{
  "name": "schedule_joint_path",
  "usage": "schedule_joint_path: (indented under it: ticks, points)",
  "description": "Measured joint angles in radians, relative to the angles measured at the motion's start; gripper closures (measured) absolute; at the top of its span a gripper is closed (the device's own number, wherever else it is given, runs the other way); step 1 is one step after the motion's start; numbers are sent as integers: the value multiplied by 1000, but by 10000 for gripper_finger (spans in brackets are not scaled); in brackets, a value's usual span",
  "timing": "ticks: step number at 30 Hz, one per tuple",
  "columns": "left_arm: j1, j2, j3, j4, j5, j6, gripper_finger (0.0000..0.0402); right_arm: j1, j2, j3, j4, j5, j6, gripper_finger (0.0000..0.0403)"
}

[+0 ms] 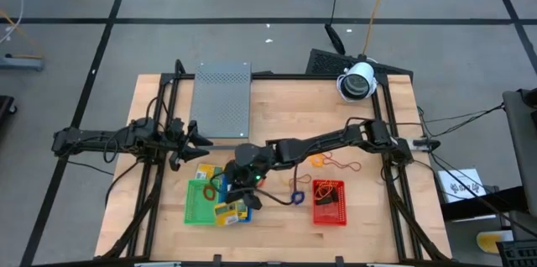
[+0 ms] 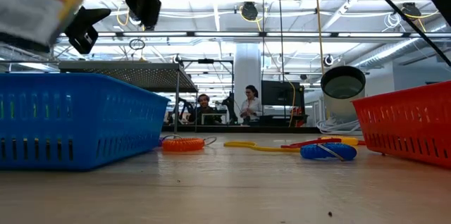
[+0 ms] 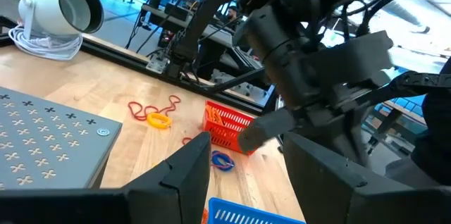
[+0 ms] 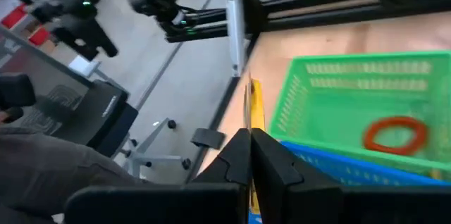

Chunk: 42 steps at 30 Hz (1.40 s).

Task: Pick & Place Office Desk Supplies
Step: Put the crayon into the blue bin

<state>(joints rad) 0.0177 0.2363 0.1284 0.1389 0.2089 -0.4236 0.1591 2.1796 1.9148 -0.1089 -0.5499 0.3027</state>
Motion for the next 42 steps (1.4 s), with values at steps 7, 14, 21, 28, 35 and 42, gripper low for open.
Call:
schedule_joint_path:
  ticks: [7,14,21,28,35,42]
  points:
    - [0,0,0,0,0,0,215,-15,0,-62,1,3,49,403]
    - [0,0,0,-1,0,0,215,-15,-2,-97,-1,3,64,403]
    - [0,0,0,0,0,0,215,-15,-16,-98,32,0,82,403]
    - [0,0,0,0,0,0,215,-9,-17,-98,-4,-3,104,403]
    - [0,0,0,-1,0,0,215,-7,-17,-98,-66,-4,105,403]
    - [0,0,0,-1,0,0,215,-7,-17,-98,-114,-2,105,403]
